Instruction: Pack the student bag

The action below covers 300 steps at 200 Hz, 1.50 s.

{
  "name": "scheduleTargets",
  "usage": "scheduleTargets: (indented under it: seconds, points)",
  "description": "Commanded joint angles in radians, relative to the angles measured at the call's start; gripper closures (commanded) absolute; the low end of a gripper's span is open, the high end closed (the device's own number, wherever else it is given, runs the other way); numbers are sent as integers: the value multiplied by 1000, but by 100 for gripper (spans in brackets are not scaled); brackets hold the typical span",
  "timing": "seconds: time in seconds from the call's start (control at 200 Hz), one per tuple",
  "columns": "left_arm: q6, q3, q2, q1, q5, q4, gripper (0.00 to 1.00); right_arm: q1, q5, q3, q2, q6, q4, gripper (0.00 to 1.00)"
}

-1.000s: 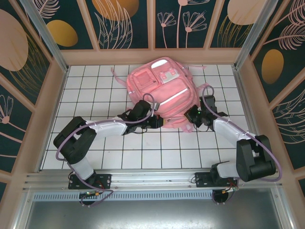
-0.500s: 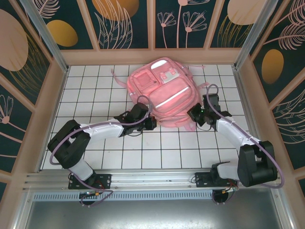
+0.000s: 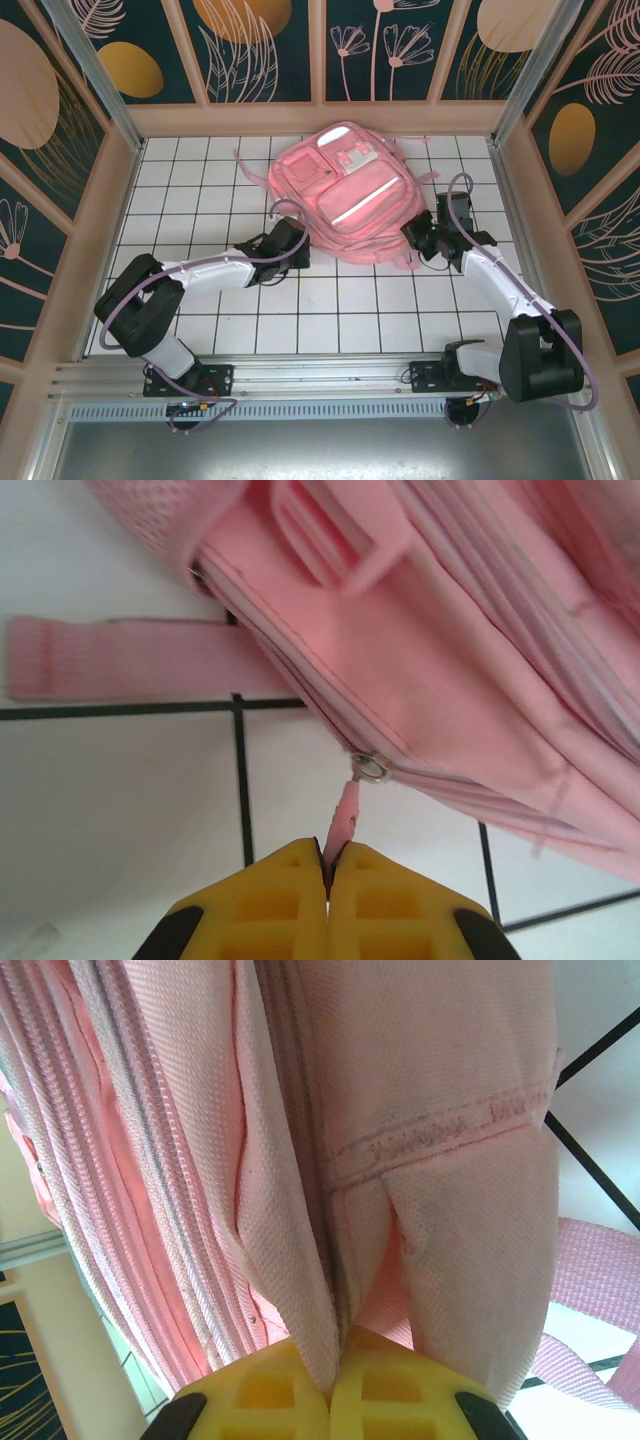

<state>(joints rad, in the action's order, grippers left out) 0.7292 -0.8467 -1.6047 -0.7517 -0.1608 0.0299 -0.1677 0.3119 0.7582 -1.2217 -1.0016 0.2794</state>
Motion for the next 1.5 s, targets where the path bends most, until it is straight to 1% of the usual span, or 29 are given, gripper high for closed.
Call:
scheduleTargets:
  seconds: [0.0,0.235,0.325,0.385,0.47,0.515,0.586,0.681,0.726,0.796,0.856,0.906,0.986,1.156,1.216,1.251,1.346,1.401,1.436,1.451,1.471,1.491,1.496]
  points:
    - [23,-27,-29,63,-120,67,100,43,-35,26,52,5,-21,100]
    - [9,-95,-90,105,-75,65,100,39,36,-21,37,32,-67,100]
    - [16,-110,-117,117,-83,76,99,26,51,-27,30,62,-64,100]
    - [23,-114,-137,122,-78,82,88,18,55,-30,29,76,-58,100]
    - [22,-115,-120,122,-49,93,70,0,49,-34,36,89,-46,100]
    - [20,-120,-115,123,-41,116,62,-16,41,-34,42,97,-31,100]
    - [18,-135,-48,123,-52,170,52,-56,21,-39,58,103,-8,100]
    - [24,-166,27,123,-107,258,32,-149,-16,-39,79,128,27,100]
    - [19,-179,63,127,-128,300,24,-198,-20,-41,80,135,44,100]
    - [-2,-199,126,131,-158,349,15,-276,-19,-53,85,132,66,100]
    - [-22,-218,178,134,-181,375,2,-331,-10,-67,96,121,80,100]
    - [-39,-233,216,141,-194,388,2,-373,-9,-80,108,114,91,100]
    - [-62,-255,263,150,-202,399,2,-477,-15,-108,134,92,96,100]
    - [-109,-281,301,160,-222,404,2,-655,37,-180,159,11,22,100]
    - [-123,-275,317,160,-211,383,1,-712,24,-190,158,-23,1,100]
    - [-126,-275,324,160,-210,377,1,-739,5,-195,157,-36,-7,96]
    - [-139,-271,350,160,-204,354,2,-762,-19,-201,156,-42,-4,93]
    - [-154,-251,372,161,-197,322,2,-765,-17,-200,165,-38,-11,88]
    - [-170,-233,391,160,-177,291,2,-766,-11,-202,173,-33,-24,87]
    - [-177,-226,396,160,-166,279,1,-767,-4,-205,181,-29,-38,85]
    - [-184,-217,406,160,-158,266,1,-768,7,-211,189,-21,-54,79]
    - [-187,-213,409,160,-155,260,1,-769,17,-217,196,-12,-64,69]
    - [-187,-211,409,160,-155,259,1,-768,18,-218,197,-11,-64,66]
